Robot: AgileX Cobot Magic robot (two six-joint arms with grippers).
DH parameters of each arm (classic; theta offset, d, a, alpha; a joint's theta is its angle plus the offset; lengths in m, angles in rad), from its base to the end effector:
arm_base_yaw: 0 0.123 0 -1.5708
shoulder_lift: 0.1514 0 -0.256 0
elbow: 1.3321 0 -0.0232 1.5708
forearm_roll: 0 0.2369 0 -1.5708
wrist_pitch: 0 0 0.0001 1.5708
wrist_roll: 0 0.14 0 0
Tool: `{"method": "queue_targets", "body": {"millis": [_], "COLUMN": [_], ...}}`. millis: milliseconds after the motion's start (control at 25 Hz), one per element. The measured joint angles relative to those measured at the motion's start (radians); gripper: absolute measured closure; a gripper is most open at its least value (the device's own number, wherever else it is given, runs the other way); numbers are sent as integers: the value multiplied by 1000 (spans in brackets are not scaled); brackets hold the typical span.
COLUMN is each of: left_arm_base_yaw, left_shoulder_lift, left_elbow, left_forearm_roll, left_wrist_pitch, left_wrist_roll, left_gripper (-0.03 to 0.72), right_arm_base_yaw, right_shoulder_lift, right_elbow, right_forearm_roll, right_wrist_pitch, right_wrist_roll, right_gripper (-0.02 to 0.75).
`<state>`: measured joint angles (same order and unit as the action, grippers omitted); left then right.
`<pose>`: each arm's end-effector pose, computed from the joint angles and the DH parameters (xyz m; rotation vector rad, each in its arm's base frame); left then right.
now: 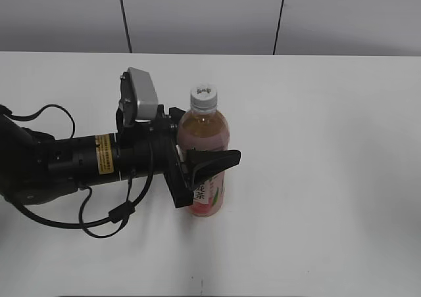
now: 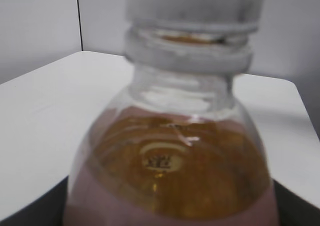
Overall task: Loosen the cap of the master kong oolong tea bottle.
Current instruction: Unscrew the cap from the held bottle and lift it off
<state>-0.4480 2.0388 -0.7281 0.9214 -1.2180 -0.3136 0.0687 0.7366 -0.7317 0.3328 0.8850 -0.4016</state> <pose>0.2632 -0.2425 0.0981 1.0680 1.4564 -0.9815 0.1665 0.0470 0.2694 -0.4197 2.2884 0.2407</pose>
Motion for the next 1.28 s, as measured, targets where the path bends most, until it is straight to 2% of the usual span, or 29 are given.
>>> {"method": "queue_targets", "body": {"millis": [200, 400, 880, 1080, 1280], "left_arm_base_yaw": [0, 0, 0, 0, 0], "left_shoulder_lift": [0, 0, 0, 0, 0], "left_elbow": [0, 0, 0, 0, 0], "left_forearm_roll": [0, 0, 0, 0, 0], "left_wrist_pitch": [-2, -3, -3, -3, -4], "left_wrist_roll": [0, 1, 1, 1, 1], "left_gripper": [237, 237, 237, 237, 237], "right_arm_base_yaw": [11, 61, 340, 419, 501], "right_shoulder_lift": [246, 435, 793, 911, 992], "right_elbow": [-142, -308, -691, -864, -981], "right_forearm_roll": [34, 30, -13, -17, -47], "right_wrist_pitch": [25, 100, 306, 324, 327], "right_wrist_roll": [-67, -86, -98, -20, 78], "right_gripper": [374, 374, 360, 297, 286]}}
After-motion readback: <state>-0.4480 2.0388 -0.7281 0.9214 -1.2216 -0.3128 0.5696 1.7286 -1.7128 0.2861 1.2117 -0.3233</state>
